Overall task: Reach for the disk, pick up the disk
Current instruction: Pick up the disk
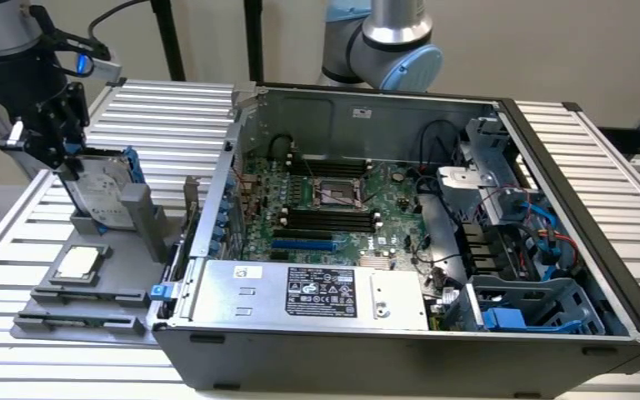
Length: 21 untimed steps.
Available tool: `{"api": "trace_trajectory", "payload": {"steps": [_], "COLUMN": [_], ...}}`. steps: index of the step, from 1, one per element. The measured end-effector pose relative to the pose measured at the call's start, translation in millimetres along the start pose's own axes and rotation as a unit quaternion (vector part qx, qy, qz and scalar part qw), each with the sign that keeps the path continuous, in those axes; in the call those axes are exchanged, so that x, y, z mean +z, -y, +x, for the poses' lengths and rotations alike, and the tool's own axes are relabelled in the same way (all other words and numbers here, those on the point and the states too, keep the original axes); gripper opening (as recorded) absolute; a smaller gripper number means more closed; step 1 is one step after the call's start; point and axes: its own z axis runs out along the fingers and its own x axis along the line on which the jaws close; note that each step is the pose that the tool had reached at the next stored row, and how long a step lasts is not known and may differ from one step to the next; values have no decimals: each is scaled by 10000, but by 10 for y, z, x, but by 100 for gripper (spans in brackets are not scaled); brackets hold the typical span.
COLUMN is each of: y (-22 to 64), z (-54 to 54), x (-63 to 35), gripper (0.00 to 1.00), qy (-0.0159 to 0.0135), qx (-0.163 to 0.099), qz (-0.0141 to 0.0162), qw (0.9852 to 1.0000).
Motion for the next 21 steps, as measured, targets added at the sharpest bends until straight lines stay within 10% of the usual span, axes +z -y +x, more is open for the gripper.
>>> {"api": "trace_trajectory", "payload": {"steps": [21], "y": [-1], "z": [135], "x": [0], "gripper": [33], "qy": [1], "qx": [0], "qz": [0], "qw": [10000]}}
